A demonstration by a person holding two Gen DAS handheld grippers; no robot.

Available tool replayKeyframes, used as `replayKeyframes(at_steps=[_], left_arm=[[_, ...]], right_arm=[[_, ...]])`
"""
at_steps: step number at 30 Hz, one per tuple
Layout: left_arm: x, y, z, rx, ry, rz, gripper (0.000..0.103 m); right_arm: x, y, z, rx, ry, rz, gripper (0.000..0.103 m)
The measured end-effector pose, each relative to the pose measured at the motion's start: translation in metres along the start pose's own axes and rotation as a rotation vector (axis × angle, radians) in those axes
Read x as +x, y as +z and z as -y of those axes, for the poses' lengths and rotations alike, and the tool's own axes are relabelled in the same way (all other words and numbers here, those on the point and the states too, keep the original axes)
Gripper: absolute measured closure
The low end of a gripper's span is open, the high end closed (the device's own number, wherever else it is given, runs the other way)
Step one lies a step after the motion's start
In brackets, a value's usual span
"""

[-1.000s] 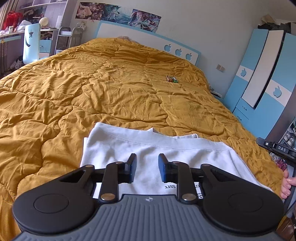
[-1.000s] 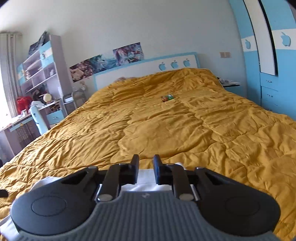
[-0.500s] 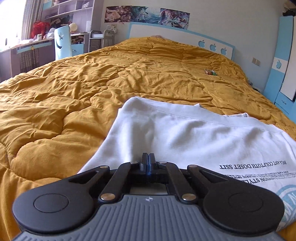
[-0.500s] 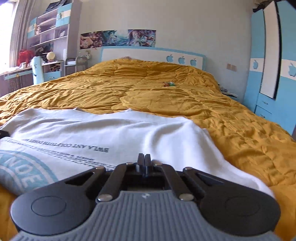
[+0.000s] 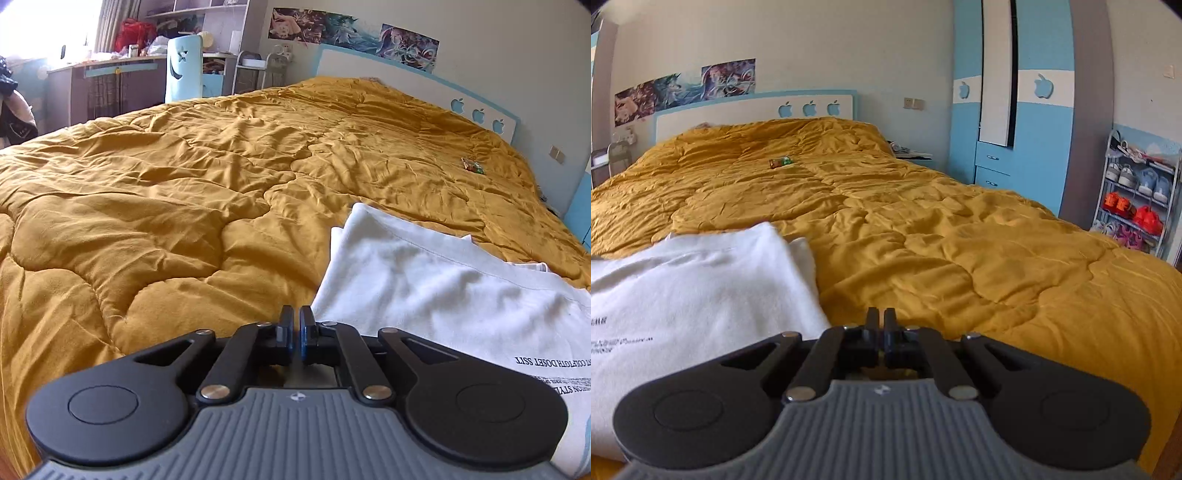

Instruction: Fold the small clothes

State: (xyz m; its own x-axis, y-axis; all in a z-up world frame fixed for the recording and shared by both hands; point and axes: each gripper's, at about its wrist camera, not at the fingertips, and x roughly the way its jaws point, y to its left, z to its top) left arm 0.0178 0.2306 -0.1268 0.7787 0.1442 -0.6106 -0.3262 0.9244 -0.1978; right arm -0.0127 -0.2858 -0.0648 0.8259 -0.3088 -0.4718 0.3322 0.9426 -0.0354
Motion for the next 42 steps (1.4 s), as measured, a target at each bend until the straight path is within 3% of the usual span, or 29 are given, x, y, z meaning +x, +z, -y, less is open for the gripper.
replayKeyframes(at_steps=[3, 5, 8, 12, 15, 17, 19, 22, 25, 30, 32, 35, 39, 41, 42], left_arm=[[-0.013, 0.019, -0.012, -0.058, 0.025, 0.026, 0.097], [-0.020, 0.032, -0.012, -0.075, -0.006, 0.041, 0.097], [-0.024, 0.050, 0.008, -0.035, -0.043, 0.038, 0.097], [-0.012, 0.059, 0.058, 0.012, -0.149, -0.007, 0.097], [0.010, 0.054, 0.103, 0.069, -0.226, -0.108, 0.097], [0.014, 0.047, 0.127, 0.120, -0.266, -0.086, 0.097], [0.020, 0.038, 0.153, 0.188, -0.288, -0.067, 0.097], [0.041, 0.029, 0.168, 0.180, -0.278, -0.123, 0.097], [0.062, 0.021, 0.165, 0.180, -0.221, -0.190, 0.097], [0.077, 0.030, 0.111, 0.056, -0.144, -0.201, 0.097], [0.081, 0.040, 0.083, -0.026, -0.116, -0.207, 0.097], [0.079, 0.050, 0.054, -0.077, -0.060, -0.179, 0.097], [0.073, 0.051, 0.025, -0.127, -0.134, -0.161, 0.097], [0.065, 0.052, 0.022, -0.109, -0.043, -0.107, 0.097], [0.062, 0.052, 0.019, -0.106, -0.015, -0.090, 0.097]], right_arm=[[-0.015, 0.020, 0.001, 0.032, 0.026, 0.055, 0.103], [-0.025, 0.037, -0.006, 0.050, 0.075, 0.079, 0.103], [-0.029, 0.064, -0.029, 0.077, 0.201, 0.078, 0.103], [-0.026, 0.078, -0.079, 0.108, 0.386, 0.034, 0.103], [-0.017, 0.074, -0.132, 0.045, 0.563, -0.063, 0.103], [-0.019, 0.066, -0.172, -0.050, 0.650, -0.094, 0.103], [-0.021, 0.056, -0.205, -0.162, 0.662, -0.096, 0.103], [-0.007, 0.044, -0.229, -0.200, 0.648, -0.166, 0.103], [0.017, 0.038, -0.220, -0.167, 0.588, -0.235, 0.103], [0.057, 0.042, -0.140, -0.027, 0.386, -0.258, 0.103], [0.067, 0.046, -0.100, 0.089, 0.359, -0.263, 0.103], [0.071, 0.047, -0.063, 0.111, 0.212, -0.225, 0.103], [0.075, 0.042, -0.016, 0.268, 0.185, -0.229, 0.103], [0.071, 0.041, -0.005, 0.275, 0.046, -0.211, 0.101], [0.071, 0.040, 0.004, 0.305, 0.046, -0.202, 0.102]])
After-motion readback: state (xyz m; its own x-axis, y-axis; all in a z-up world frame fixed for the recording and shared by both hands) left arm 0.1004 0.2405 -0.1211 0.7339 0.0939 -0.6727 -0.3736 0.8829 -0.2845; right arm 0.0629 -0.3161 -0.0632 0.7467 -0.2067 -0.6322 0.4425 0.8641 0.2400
